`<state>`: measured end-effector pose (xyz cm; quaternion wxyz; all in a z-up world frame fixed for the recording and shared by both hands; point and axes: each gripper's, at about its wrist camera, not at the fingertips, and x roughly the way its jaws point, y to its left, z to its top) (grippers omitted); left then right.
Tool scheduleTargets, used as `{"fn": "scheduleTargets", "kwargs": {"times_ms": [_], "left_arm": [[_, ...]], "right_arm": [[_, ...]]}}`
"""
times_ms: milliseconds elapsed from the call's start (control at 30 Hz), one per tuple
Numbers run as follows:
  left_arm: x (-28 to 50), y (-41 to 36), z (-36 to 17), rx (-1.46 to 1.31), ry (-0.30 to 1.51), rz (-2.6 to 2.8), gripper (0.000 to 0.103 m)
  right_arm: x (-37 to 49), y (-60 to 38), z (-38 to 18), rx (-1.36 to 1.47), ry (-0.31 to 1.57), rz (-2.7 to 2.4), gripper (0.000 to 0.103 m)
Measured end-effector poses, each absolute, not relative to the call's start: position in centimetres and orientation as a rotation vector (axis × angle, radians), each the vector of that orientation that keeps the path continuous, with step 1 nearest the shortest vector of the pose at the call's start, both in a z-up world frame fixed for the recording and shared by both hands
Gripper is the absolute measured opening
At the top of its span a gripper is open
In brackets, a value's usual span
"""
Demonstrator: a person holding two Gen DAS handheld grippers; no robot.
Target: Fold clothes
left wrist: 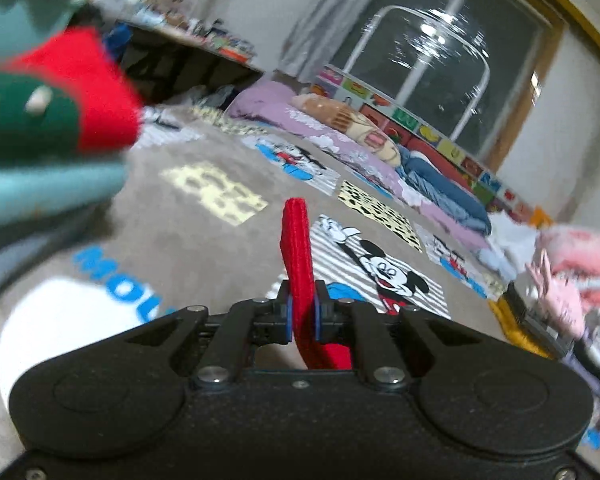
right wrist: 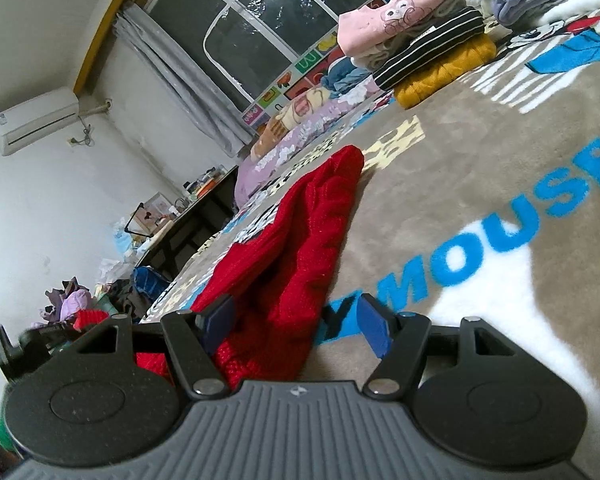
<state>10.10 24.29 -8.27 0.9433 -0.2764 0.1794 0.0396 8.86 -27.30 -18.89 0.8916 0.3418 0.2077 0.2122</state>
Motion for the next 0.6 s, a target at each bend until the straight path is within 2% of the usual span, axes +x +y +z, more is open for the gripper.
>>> {"fn": "scheduleTargets", "kwargs": {"times_ms": [200,500,533,600], "left_arm": [[10.2,28.1,-10.8,-0.726,0.378,0.092,0.008],[10.0,30.0,-13.4,-0.887,0.464,0.046,0.009],[10.0,30.2,-13.6,-0.913,0.48,0.046,0.01],[9.8,30.6,-14.0,-0.961,0.505,0.038,0.02]], "right_arm": [[8.8,-27.4,-18.9,0.712,0.425,0.447,0.068],[8.7,-27.2,-18.9,0.704,0.427,0.443,0.068],[8.7,-27.2,-18.9,0.704,0.426,0.443,0.068],[8.7,-27.1,-18.9,0.703,0.427,0.443,0.068]]}}
